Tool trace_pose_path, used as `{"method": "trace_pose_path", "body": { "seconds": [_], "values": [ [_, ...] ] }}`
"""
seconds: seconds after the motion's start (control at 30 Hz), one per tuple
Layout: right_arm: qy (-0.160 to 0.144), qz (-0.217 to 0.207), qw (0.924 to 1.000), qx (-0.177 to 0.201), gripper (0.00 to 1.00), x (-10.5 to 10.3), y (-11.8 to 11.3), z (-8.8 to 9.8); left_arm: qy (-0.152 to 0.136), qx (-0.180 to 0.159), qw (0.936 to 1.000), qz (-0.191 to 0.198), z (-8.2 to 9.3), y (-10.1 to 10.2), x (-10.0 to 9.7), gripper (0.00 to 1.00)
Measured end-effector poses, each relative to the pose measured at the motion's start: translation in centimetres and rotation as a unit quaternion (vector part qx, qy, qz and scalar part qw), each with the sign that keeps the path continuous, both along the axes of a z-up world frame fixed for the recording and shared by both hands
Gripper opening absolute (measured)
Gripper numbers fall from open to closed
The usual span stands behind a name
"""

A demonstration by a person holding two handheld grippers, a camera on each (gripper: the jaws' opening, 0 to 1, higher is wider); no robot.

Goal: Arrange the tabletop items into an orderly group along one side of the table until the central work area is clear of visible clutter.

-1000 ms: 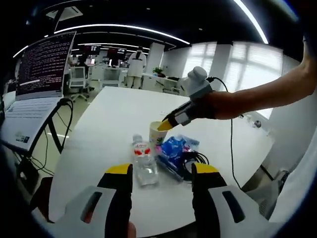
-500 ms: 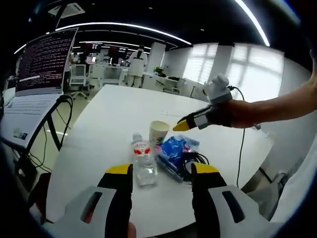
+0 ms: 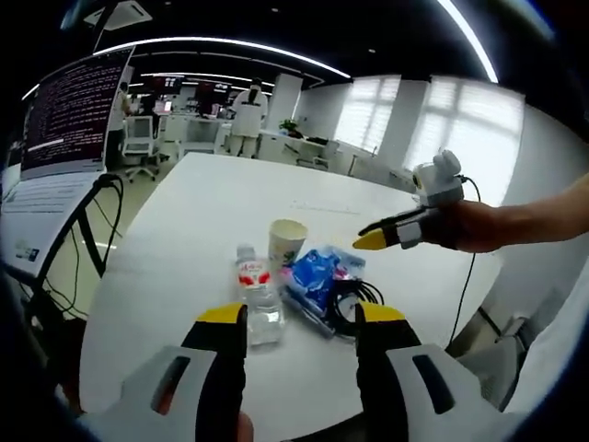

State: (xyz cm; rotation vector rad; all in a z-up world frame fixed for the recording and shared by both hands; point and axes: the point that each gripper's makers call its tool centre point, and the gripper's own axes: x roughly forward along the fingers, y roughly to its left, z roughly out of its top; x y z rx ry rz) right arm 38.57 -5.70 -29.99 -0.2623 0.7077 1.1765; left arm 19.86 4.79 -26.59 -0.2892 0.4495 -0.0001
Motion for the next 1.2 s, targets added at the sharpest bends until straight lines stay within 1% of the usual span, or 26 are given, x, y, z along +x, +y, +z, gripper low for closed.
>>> {"method": "trace_pose_path", "body": {
  "seconds": [0.1, 0.17, 0.23, 0.3, 0.4, 0.5, 0.53, 0.6, 0.7, 0.77, 0.87, 0.93, 1.03, 1.07, 1.1, 1.2],
  "values": [
    [-0.003, -0.004, 1.0, 0.003, 0.5, -0.7, -1.0, 0.3, 0.002, -0.002, 1.0, -0.002, -0.1, -0.3, 0.2, 0.46],
    [-0.003, -0.009, 0.9999, 0.008, 0.51, -0.2, -1.6, 0.5, 0.003, -0.005, 1.0, -0.001, -0.3, -0.3, 0.4, 0.46],
    [-0.004, -0.013, 0.9998, 0.011, 0.53, -0.8, -2.2, 0.7, 0.004, -0.005, 1.0, 0.0, -0.4, -0.2, 0.4, 0.46],
    [-0.004, -0.021, 0.9996, 0.015, 0.55, -0.6, -3.1, 0.8, 0.005, -0.006, 1.0, 0.002, -0.5, -0.1, 0.6, 0.46],
    [-0.006, -0.031, 0.9993, 0.019, 0.59, -0.8, -4.3, 1.0, 0.007, -0.008, 0.9999, 0.003, -0.6, 0.0, 0.8, 0.46],
    [-0.014, -0.037, 0.9991, 0.018, 0.63, -0.9, -5.8, 1.0, 0.009, -0.012, 0.9999, 0.005, -0.9, 0.1, 1.2, 0.46],
    [-0.014, -0.038, 0.999, 0.018, 0.64, -1.1, -5.8, 1.1, 0.01, -0.013, 0.9999, 0.006, -1.0, 0.1, 1.3, 0.46],
    [-0.014, -0.045, 0.9986, 0.026, 0.66, -1.2, -6.7, 1.4, 0.012, -0.015, 0.9998, 0.006, -1.3, 0.2, 1.4, 0.46],
    [-0.018, -0.047, 0.9984, 0.024, 0.67, -1.2, -7.7, 1.5, 0.015, -0.016, 0.9997, 0.006, -1.5, 0.2, 1.7, 0.46],
    [-0.022, -0.046, 0.9985, 0.021, 0.67, -1.7, -8.3, 1.5, 0.016, -0.019, 0.9997, 0.007, -1.6, 0.3, 1.9, 0.46],
    [-0.019, -0.055, 0.998, 0.024, 0.71, -2.0, -9.6, 1.6, 0.019, -0.021, 0.9996, 0.007, -1.8, 0.2, 2.4, 0.46],
    [-0.02, -0.059, 0.9977, 0.025, 0.72, -2.4, -10.1, 1.7, 0.021, -0.022, 0.9995, 0.006, -1.9, 0.0, 2.6, 0.45],
    [-0.016, -0.064, 0.9974, 0.027, 0.73, -2.9, -10.7, 1.6, 0.025, -0.024, 0.9994, 0.007, -2.1, 0.1, 3.0, 0.45],
    [-0.015, -0.068, 0.9972, 0.026, 0.73, -3.1, -11.2, 1.4, 0.026, -0.026, 0.9993, 0.008, -2.2, 0.2, 3.2, 0.45],
    [-0.014, -0.071, 0.9971, 0.025, 0.73, -3.1, -11.5, 1.3, 0.029, -0.03, 0.9991, 0.012, -2.6, 0.5, 3.4, 0.45],
    [-0.007, -0.076, 0.9968, 0.024, 0.74, -3.5, -12.3, 1.0, 0.031, -0.035, 0.9988, 0.016, -3.0, 0.7, 3.7, 0.45]
  ]
}}
